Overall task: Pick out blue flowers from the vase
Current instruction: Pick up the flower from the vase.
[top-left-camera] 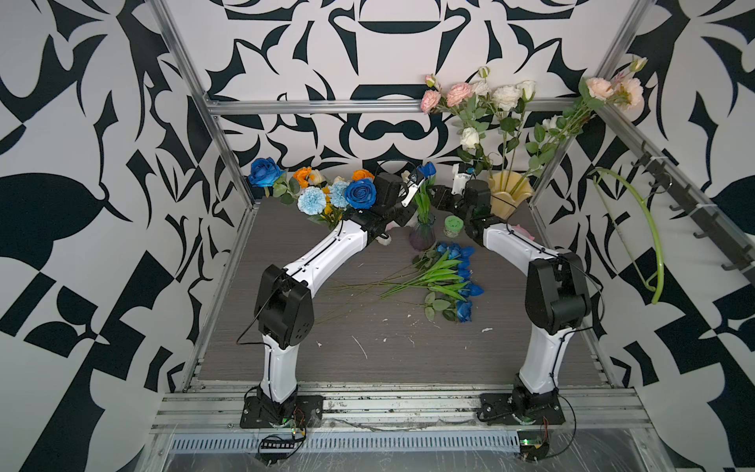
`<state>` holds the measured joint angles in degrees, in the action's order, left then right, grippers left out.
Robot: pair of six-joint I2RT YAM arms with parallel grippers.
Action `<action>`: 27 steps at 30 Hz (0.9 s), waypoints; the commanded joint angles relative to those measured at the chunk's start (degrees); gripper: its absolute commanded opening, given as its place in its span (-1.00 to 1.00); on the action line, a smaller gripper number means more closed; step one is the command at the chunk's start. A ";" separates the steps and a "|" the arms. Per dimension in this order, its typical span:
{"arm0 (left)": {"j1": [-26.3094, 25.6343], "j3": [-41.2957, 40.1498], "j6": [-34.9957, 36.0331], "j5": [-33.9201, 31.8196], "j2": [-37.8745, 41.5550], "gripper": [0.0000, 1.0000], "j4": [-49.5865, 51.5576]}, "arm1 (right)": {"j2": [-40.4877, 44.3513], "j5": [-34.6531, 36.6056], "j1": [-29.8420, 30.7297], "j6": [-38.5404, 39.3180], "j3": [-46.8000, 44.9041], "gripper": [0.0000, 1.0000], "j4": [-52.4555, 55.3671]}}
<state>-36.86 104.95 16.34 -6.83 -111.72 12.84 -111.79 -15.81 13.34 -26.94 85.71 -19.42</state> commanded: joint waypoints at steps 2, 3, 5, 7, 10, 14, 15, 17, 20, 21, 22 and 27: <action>0.02 1.96 0.89 0.37 -0.41 0.04 1.56 | -0.08 -4.14 -0.51 0.61 5.00 -0.04 -3.46; 0.04 1.98 1.02 0.28 -0.38 0.04 1.57 | -0.35 -4.06 -0.51 0.64 5.29 -0.08 -3.42; 0.03 2.02 1.15 0.11 -0.42 0.04 1.59 | -0.75 -4.09 -0.60 0.49 5.45 -0.13 -3.66; 0.04 2.12 1.24 0.06 -0.51 0.04 1.68 | -1.19 -4.64 -0.60 0.17 5.83 -0.20 -3.93; 0.03 2.15 1.42 -0.03 -0.52 0.04 1.69 | -1.92 -5.77 -0.64 -0.14 6.47 -0.25 -3.75; 0.04 2.19 1.55 -0.20 -0.69 0.04 1.73 | -2.52 -6.58 -0.66 -0.57 6.65 -0.26 -4.13; 0.03 2.19 1.55 -0.20 -0.69 0.04 1.75 | -2.76 -6.97 -0.60 -0.65 6.81 -0.26 -4.09; 0.04 2.19 1.59 -0.20 -0.75 0.04 1.75 | -3.25 -7.52 -0.60 -0.75 7.68 -0.31 -3.19; 0.04 2.29 1.68 -0.41 -0.69 0.04 1.75 | -3.33 -8.00 -0.61 -1.10 7.98 -0.59 -2.77; 0.04 2.26 1.67 -0.46 -0.61 0.04 1.75 | -2.90 -8.00 -0.64 -1.19 7.81 -0.70 -2.82; 0.04 2.19 1.68 -0.46 -0.53 0.04 1.59 | -2.55 -8.00 -0.64 -1.15 7.64 -0.77 -2.82; 0.01 2.03 1.78 -0.64 -0.52 0.04 1.65 | 1.60 -6.56 -0.60 1.16 5.34 -1.00 -1.56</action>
<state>-36.86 105.10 17.82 -7.25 -111.72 13.65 -115.59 -22.61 12.73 -27.24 91.00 -20.01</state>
